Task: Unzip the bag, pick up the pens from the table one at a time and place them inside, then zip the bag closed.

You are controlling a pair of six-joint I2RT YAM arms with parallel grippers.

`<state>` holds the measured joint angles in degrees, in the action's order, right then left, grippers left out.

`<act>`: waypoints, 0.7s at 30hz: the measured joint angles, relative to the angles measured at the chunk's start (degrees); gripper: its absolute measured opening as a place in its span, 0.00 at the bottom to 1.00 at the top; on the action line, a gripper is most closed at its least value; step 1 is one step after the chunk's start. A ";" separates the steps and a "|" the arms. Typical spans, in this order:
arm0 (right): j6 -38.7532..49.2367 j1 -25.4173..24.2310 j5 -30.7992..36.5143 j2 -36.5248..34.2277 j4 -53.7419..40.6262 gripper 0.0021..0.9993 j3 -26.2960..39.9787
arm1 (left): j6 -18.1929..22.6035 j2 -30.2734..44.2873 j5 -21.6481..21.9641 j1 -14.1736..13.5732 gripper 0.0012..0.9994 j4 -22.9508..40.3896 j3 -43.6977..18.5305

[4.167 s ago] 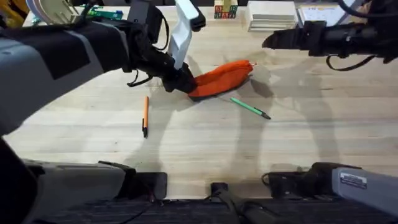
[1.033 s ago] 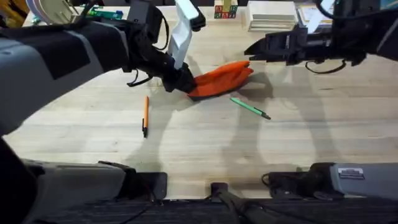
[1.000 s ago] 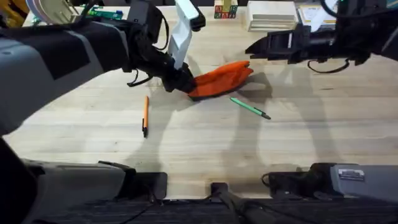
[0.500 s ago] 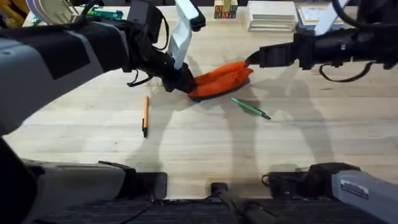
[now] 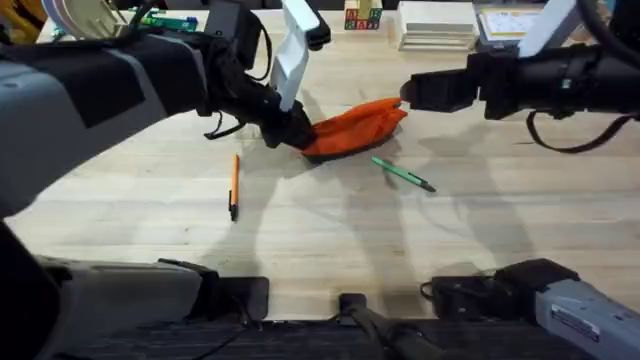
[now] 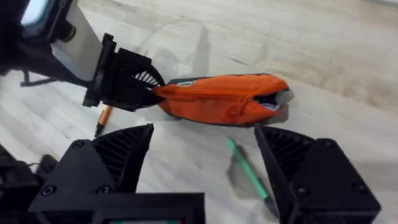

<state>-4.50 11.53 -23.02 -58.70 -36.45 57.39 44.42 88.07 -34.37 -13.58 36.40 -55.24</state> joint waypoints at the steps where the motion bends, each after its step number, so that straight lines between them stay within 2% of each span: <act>1: -1.02 0.38 0.31 0.17 0.00 1.00 0.00 | 0.00 0.00 0.00 0.00 0.04 0.00 0.00; 9: -10.69 2.09 1.18 0.22 -0.04 1.00 0.00 | 0.00 0.00 0.00 0.00 0.04 0.00 0.00; 21: -13.79 2.07 1.20 0.22 -0.02 1.00 0.00 | 0.00 0.00 0.00 0.00 0.04 0.00 0.00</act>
<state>-18.28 13.61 -21.82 -58.48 -36.47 57.39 44.42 88.07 -34.37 -13.58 36.40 -55.24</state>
